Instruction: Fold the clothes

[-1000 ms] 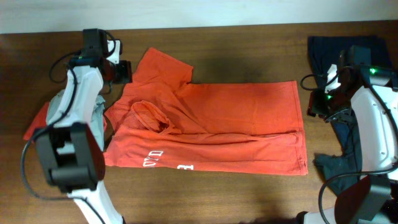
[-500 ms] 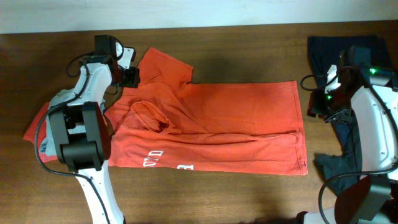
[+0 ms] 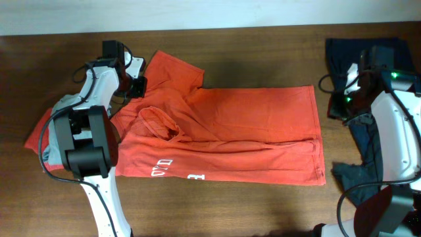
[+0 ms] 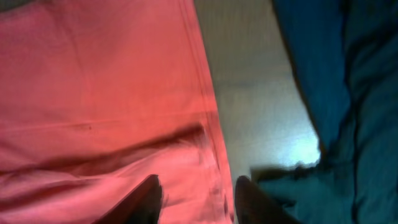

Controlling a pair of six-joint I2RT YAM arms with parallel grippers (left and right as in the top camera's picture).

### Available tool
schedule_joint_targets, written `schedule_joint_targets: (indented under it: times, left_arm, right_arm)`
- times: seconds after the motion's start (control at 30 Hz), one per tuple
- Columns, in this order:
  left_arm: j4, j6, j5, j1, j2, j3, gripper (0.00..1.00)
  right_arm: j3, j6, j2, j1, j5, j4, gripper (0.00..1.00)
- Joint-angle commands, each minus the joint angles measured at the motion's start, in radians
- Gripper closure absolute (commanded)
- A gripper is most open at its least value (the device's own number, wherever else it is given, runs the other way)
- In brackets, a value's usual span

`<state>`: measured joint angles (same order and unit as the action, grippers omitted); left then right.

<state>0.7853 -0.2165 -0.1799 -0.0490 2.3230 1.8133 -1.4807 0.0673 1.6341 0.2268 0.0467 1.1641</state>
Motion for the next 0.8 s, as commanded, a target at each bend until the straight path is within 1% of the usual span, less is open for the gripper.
schedule_joint_targets:
  times: [0.0, 0.03, 0.07, 0.1, 0.17, 0.2, 0.37, 0.43, 0.47, 0.6, 0.67, 0.77]
  left_arm:
    - [0.039, 0.063, -0.115, 0.0, 0.031, 0.038, 1.0]
    - [0.044, 0.071, -0.14, 0.0, 0.031, 0.042, 1.0]
    - [0.047, 0.074, -0.177, 0.0, 0.031, 0.044, 1.0]
    - [0.051, 0.074, -0.21, 0.0, 0.029, 0.044, 1.0]
    - [0.055, 0.084, -0.227, 0.0, 0.027, 0.045, 1.0]
    - [0.058, 0.113, -0.22, -0.001, 0.027, 0.045, 1.0]
    - [0.057, 0.189, -0.217, -0.009, 0.027, 0.044, 1.0]
    - [0.056, 0.194, -0.216, -0.009, 0.027, 0.045, 1.0]
    - [0.054, 0.194, -0.216, -0.009, 0.027, 0.044, 1.0]
    - [0.054, 0.195, -0.216, -0.009, 0.027, 0.044, 1.0]
    - [0.054, 0.195, -0.213, -0.009, 0.027, 0.044, 1.0]
    - [0.057, 0.195, -0.189, -0.008, 0.027, 0.044, 1.0]
  right_arm:
    - [-0.002, -0.005, 0.039, 0.003, 0.006, -0.104, 0.6]
    - [-0.002, -0.012, 0.054, 0.003, 0.016, -0.133, 0.58]
    - [-0.002, -0.029, 0.083, 0.003, 0.051, -0.174, 0.51]
    - [-0.002, -0.058, 0.108, 0.003, 0.094, -0.202, 0.48]
    - [-0.002, -0.103, 0.163, 0.003, 0.146, -0.255, 0.33]
    - [-0.002, -0.105, 0.218, 0.003, 0.154, -0.31, 0.23]
    - [-0.002, -0.105, 0.33, 0.003, 0.156, -0.452, 0.23]
    - [-0.002, -0.105, 0.373, 0.003, 0.156, -0.511, 0.22]
    - [-0.002, -0.105, 0.401, 0.003, 0.156, -0.546, 0.21]
    - [-0.002, -0.105, 0.457, 0.003, 0.156, -0.607, 0.2]
    - [-0.002, -0.105, 0.483, 0.003, 0.16, -0.644, 0.21]
    - [-0.002, -0.105, 0.501, 0.003, 0.18, -0.681, 0.26]
